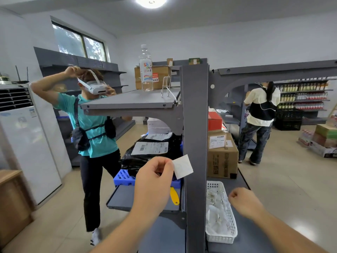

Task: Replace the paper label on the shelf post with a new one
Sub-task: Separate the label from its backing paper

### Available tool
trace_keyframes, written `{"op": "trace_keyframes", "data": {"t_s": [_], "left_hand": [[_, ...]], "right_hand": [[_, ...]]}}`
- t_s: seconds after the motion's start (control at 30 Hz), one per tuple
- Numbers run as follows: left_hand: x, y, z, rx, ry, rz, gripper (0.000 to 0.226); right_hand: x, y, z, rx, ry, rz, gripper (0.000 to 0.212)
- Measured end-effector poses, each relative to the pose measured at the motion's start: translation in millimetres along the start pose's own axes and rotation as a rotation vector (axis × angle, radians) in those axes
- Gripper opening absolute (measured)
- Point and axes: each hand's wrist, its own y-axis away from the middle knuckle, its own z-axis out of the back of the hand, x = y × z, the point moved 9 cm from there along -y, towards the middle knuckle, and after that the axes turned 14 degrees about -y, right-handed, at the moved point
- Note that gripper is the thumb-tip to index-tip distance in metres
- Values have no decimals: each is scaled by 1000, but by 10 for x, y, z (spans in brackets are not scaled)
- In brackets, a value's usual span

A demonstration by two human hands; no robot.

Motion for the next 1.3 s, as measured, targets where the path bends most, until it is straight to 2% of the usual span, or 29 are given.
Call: {"op": "trace_keyframes", "data": {"t_s": [0.27, 0.47, 0.67, 0.97, 1.13, 1.2, 1.3], "left_hand": [[82, 27, 78, -23, -60, 14, 22], [159, 28, 109, -40, -74, 43, 24], [175, 29, 115, -42, -82, 44, 21], [174, 28, 85, -29, -61, 43, 19], [162, 16, 46, 5, -41, 32, 18], [147, -2, 10, 30, -21, 19, 19], [83, -17, -72, 87, 22, -11, 22]], "right_hand": [[134, -176, -227, 50, 134, 40, 40], [221, -257, -282, 33, 143, 66, 21], [188, -341, -243, -46, 93, 63, 41], [196, -344, -250, -56, 25, 69, 29], [448, -64, 9, -197, -224, 138, 24], [617, 95, 179, -262, -402, 185, 31], [794, 236, 332, -268, -747, 228, 37]]}}
